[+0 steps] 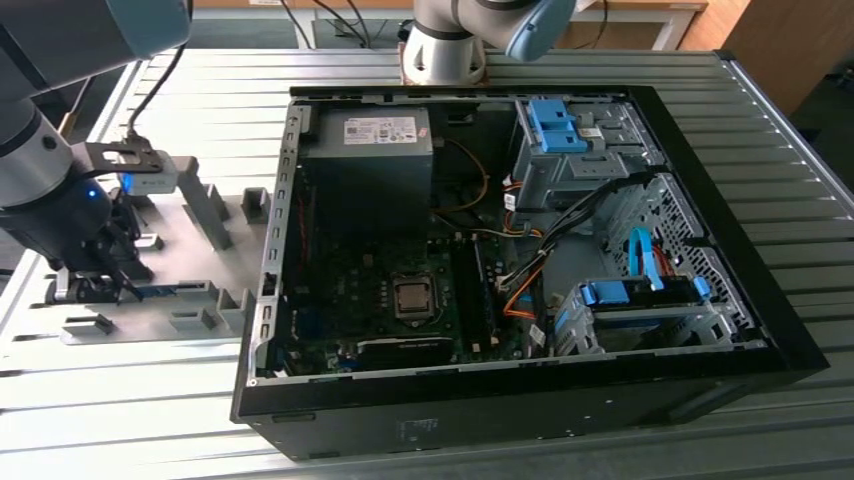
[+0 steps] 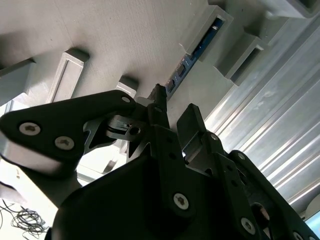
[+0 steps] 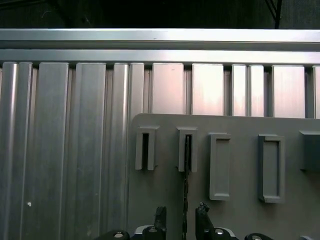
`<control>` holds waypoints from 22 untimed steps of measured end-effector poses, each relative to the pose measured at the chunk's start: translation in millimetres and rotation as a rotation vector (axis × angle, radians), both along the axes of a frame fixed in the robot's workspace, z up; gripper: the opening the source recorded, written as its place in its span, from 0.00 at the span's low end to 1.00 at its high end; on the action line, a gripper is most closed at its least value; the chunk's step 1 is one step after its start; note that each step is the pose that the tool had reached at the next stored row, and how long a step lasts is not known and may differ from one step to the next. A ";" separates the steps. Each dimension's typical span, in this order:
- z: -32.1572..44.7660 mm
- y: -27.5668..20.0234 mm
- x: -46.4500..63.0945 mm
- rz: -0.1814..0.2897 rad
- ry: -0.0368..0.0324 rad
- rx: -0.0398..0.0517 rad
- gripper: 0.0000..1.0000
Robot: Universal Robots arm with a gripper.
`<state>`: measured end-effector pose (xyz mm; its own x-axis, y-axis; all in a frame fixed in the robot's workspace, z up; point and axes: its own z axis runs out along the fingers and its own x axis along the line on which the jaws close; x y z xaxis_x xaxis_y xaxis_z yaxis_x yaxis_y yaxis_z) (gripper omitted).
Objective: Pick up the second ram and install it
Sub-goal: 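Pick up the second ram and move it above second insertion slot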
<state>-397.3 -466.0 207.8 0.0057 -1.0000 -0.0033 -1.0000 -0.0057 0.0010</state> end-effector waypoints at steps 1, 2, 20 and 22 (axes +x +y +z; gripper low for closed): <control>-0.3 0.2 0.0 0.000 0.0001 -0.0001 0.36; -0.7 0.4 0.0 0.000 0.0002 -0.0001 0.36; -13.0 0.8 -2.4 -0.020 0.0001 -0.0002 0.28; -13.6 1.9 -2.7 -0.021 0.0002 -0.0003 0.28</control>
<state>-400.1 -464.2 194.2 -0.0149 -0.9999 -0.0030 -0.9999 0.0149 0.0012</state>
